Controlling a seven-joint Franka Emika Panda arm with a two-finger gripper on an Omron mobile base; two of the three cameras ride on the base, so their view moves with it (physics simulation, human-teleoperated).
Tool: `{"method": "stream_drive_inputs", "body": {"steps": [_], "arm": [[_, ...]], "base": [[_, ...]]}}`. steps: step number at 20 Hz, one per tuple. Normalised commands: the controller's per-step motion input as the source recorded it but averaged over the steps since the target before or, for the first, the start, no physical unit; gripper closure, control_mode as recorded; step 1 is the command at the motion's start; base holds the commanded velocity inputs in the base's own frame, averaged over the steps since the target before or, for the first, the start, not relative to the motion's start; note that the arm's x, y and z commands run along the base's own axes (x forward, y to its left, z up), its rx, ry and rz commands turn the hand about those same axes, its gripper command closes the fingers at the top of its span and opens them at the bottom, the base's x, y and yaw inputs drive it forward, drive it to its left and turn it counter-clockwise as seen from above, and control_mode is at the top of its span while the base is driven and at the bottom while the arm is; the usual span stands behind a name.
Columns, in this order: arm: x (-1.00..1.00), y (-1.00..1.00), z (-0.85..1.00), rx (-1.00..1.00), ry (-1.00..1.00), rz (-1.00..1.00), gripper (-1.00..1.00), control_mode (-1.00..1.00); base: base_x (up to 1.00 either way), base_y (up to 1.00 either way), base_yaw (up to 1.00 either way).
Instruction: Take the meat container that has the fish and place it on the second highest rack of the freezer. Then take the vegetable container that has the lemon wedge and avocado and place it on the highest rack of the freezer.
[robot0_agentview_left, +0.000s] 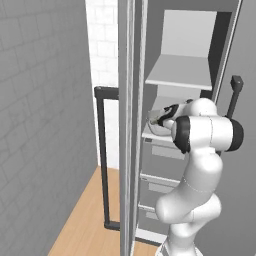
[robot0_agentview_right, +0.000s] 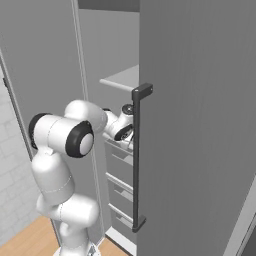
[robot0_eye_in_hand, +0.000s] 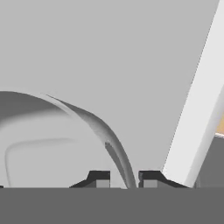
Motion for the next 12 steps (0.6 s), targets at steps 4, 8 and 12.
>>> {"method": "stream_drive_inputs", "body": {"steps": [4,8,12], "arm": [[0.0,-0.01,-0.1,-0.1,0.0,-0.16,1.0,-1.0],[0.0,-0.02,-0.06,-0.06,0.0,-0.17,1.0,-1.0],[0.0,-0.22,-0.06,-0.03,0.0,-0.15,1.0,-1.0]], "base": [[0.0,0.0,0.0],[0.0,0.0,0.0],[0.0,0.0,0.0]]}}
